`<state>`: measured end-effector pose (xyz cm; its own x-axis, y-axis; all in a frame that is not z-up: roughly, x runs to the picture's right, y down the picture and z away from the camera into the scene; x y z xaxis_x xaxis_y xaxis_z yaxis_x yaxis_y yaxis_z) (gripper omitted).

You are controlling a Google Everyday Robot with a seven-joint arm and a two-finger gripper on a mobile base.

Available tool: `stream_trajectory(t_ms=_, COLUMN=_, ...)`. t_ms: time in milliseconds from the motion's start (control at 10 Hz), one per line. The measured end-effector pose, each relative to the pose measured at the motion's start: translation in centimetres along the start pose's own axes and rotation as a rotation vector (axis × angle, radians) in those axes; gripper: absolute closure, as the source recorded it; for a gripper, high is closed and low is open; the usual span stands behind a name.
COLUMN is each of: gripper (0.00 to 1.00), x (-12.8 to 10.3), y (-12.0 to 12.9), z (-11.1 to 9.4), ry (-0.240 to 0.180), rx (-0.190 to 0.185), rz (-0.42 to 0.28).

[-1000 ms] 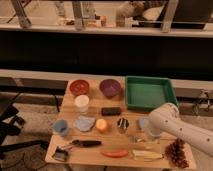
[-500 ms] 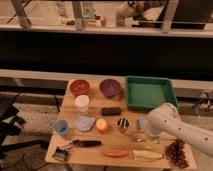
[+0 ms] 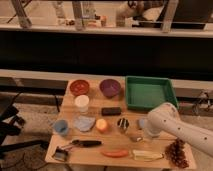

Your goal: Place fork in purple bowl

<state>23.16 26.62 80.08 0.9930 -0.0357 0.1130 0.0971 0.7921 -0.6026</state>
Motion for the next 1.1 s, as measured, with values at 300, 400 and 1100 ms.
stream_trajectory(t_ms=300, gripper=0.99, x=0.1, y=0.1, z=0.0, ry=-0.004, rx=0.0, rz=-0.005)
stream_trajectory(t_ms=400, gripper=1.0, x=0.2, y=0.2, z=-0.2, ry=-0.006, rx=0.002, rz=-0.006)
stream_trajectory(t_ms=1100, gripper=1.0, x=-0.1, y=0.3, z=-4.3, ry=-0.014, rx=0.054, rz=-0.016)
